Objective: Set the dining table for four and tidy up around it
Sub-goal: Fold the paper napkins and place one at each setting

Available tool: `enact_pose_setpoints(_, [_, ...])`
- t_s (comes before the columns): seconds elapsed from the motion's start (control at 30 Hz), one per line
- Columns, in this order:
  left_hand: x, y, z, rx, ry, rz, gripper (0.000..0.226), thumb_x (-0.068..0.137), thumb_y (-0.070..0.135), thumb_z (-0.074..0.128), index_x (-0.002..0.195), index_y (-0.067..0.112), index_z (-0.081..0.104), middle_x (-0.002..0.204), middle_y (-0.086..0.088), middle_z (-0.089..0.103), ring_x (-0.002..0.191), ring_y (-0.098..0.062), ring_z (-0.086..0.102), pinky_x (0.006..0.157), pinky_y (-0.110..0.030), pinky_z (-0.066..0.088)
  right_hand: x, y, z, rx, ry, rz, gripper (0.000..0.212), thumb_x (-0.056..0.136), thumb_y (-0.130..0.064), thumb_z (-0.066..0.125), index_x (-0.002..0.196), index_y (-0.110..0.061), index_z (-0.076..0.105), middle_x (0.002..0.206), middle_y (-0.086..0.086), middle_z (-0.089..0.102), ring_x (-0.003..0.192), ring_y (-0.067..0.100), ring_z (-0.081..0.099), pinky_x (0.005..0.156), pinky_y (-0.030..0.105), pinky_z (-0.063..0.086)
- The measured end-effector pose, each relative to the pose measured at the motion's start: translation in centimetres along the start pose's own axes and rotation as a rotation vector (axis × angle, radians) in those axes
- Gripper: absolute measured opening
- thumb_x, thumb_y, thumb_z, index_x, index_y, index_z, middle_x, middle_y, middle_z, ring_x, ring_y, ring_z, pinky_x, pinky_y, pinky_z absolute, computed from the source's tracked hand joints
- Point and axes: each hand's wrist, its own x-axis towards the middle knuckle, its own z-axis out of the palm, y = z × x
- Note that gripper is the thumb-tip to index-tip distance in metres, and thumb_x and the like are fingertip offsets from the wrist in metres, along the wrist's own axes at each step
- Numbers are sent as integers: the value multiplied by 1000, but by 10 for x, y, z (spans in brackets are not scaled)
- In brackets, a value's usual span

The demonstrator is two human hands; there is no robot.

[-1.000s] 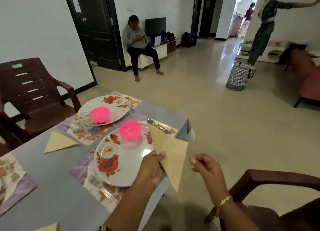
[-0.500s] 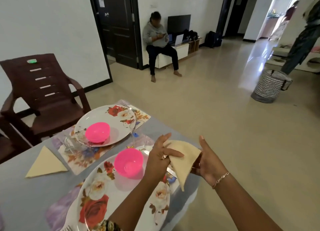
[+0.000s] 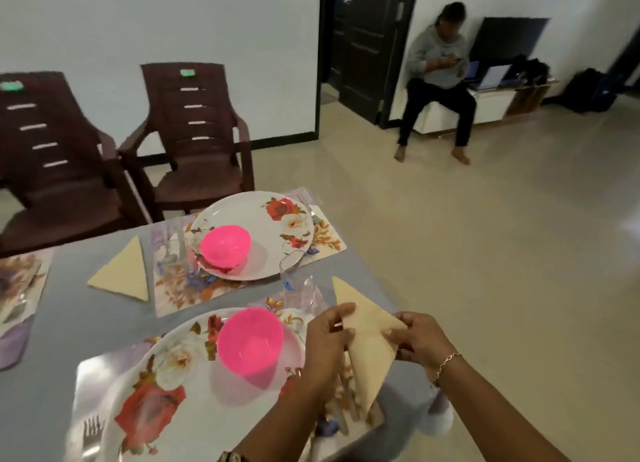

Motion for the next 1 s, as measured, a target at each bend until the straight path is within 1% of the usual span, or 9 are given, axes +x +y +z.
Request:
enact_pose_setpoints(0.13, [18,-15,23,39,137,25,45,78,-18,49,104,17,60,117,-13,62,94,-25,60,79,-36,53,42,-5,-19,-155,14,-18,13,81,17,54,83,5,58,56,6,51,39,9,49,36,18,45])
enact_pose_setpoints(0.27, [21,-23,22,240,263,97,40,82,-8,53,110,21,58,112,1,63,105,-18,59,88,-30,49,78,5,-25,-263,-23,-27,19,80,15,56,72,-1,60,50,4,48,32,3,42,33,15,35])
enact_pose_setpoints(0.47, [3,-41,12,658,296,137,36,95,6,48,128,19,49,122,11,50,108,0,47,80,2,34,105,35,-27,-406,-55,10,24,77,10,61,65,-10,59,69,11,57,62,23,54,52,32,53])
enact_pose_setpoints(0.6, [10,-59,13,1103,145,143,48,97,23,48,143,22,34,154,3,25,143,-15,18,116,-26,15,105,28,-28,-550,-26,-13,11,78,-8,69,75,-11,58,80,14,63,62,27,61,58,39,58])
enact_pose_setpoints(0.67, [14,-63,18,1320,57,152,58,96,36,46,147,21,24,158,1,13,146,-18,2,115,-30,-4,99,21,-31,-909,-10,-145,16,83,-24,64,90,-12,56,87,11,62,71,29,62,65,34,54])
enact_pose_setpoints(0.73, [17,-66,23,1436,-17,152,69,95,46,43,150,19,13,159,-1,2,146,-20,-8,112,-34,-14,97,20,-31,-1213,104,-503,19,83,-18,63,100,-10,59,97,12,61,87,33,60,71,34,48])
enact_pose_setpoints(0.83, [22,-70,27,1533,-72,138,81,91,55,43,151,14,6,159,-5,-5,145,-24,-13,110,-37,-19,97,32,-22,-1266,-1,-920,41,45,8,78,82,-8,68,83,10,65,72,29,66,61,29,54])
enact_pose_setpoints(0.93, [26,-69,28,1598,-112,128,90,88,55,49,150,12,0,159,-8,-5,145,-26,-14,110,-39,-20,92,47,-11,-1324,-324,-980,51,64,-3,72,114,-1,61,118,14,61,104,26,63,91,24,47])
enact_pose_setpoints(1.0, [27,-69,27,1630,-145,110,94,87,56,50,150,13,-4,159,-8,-7,144,-27,-17,111,-40,-20,89,61,-14,-1432,-428,-879,64,86,-20,57,141,-1,30,147,13,35,133,27,40,114,26,17])
